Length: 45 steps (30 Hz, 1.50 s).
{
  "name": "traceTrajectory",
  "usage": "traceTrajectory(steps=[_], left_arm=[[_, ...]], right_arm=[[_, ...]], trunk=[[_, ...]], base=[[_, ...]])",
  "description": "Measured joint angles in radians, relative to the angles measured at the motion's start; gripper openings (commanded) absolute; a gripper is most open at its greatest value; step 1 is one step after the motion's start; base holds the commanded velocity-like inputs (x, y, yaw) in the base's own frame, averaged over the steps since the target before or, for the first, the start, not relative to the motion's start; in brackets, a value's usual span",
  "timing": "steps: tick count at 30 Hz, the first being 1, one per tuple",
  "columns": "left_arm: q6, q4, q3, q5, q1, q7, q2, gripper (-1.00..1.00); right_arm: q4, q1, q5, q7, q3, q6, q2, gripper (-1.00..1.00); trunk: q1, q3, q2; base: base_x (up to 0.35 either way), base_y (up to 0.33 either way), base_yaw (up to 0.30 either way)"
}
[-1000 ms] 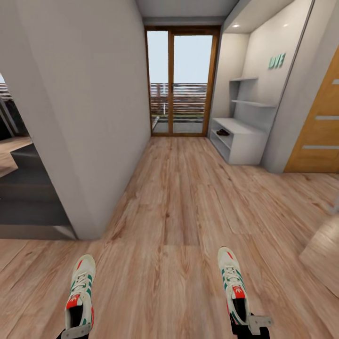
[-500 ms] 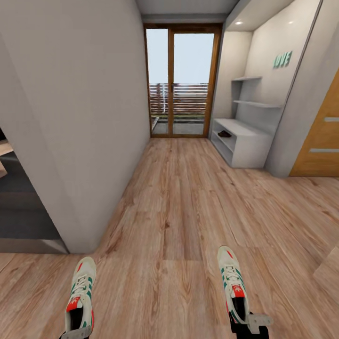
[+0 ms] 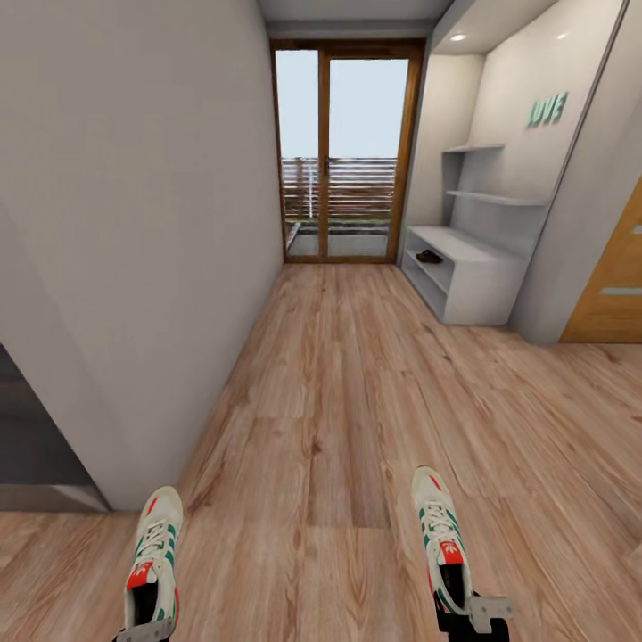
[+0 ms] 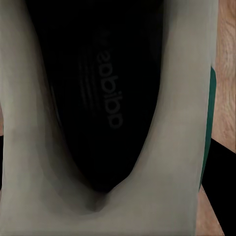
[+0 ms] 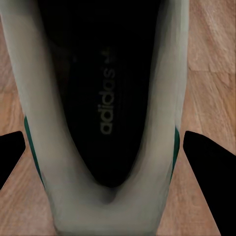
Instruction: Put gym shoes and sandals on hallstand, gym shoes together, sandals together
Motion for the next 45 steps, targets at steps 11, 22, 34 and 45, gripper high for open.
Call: traceTrajectory(steps=[11,22,34,45], left_arm=[[0.000,0.000,-0.005,-0.007,0.000,0.000,-0.002,-1.00],[-0.001,0.000,0.000,0.001,0.000,0.001,0.000,-1.00],[-0.001,0.000,0.000,-0.003,0.000,0.001,-0.002,-1.00],[-0.002,0.000,0.002,0.002,0.000,0.002,0.000,-1.00]], right_arm=[[0.002,0.000,0.000,0.000,0.000,0.000,0.000,-1.00],[0.002,0.000,0.000,0.000,0.000,0.000,-0.001,-1.00],[0.002,0.000,0.000,0.000,0.000,0.000,-0.002,-1.00],[0.001,0.000,0.000,0.000,-0.001,0.000,-0.002,-1.00]], trunk=[[0.000,0.000,0.000],[0.000,0.000,0.000],[0.000,0.000,0.000],[0.000,0.000,0.000]], base=[[0.316,0.085,0.000],[0.210,0.061,0.000],[0.201,-0.070,0.000],[0.114,-0.228,0.000]])
